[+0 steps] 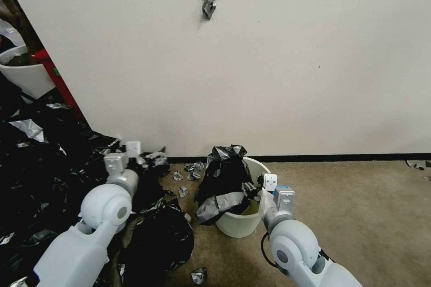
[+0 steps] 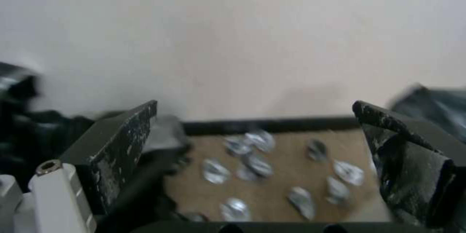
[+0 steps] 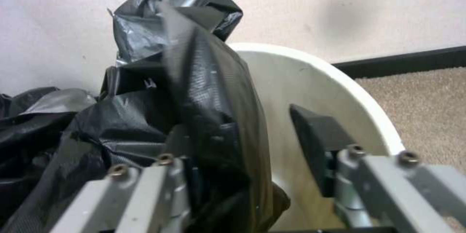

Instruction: Place a trash bag onto the trash bin.

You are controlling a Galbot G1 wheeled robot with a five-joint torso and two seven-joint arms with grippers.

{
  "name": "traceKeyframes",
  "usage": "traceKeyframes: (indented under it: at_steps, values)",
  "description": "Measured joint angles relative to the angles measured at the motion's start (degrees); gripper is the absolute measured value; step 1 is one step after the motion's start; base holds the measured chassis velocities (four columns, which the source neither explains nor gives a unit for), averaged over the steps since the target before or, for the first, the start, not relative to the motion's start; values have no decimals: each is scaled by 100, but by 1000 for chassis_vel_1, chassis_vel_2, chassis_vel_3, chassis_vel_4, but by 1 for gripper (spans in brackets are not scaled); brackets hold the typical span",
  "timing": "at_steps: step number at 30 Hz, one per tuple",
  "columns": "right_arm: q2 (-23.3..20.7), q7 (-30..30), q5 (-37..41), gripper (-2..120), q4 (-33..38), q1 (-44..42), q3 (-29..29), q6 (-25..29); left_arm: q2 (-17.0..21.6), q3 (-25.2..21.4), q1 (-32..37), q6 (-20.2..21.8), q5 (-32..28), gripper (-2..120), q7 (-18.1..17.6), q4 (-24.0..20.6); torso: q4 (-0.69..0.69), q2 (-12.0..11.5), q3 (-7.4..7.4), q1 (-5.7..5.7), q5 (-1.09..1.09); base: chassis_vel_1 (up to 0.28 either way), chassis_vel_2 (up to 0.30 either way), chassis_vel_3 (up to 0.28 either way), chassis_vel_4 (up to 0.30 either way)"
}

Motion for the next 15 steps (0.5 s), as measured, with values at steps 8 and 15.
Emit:
traceKeyframes:
  at_steps: [8,15]
  values:
    - [-11,-51,-37,10,37,-52,-16,-17,-156,235,-289,581,-651,100,397,124,0,0,0,0,0,0,0,0,0]
    - [8,-311,-21,0,247,-153,-102,279,-385,557,-514,691,-916,100,538,296,1,0,0,0,0,0,0,0,0]
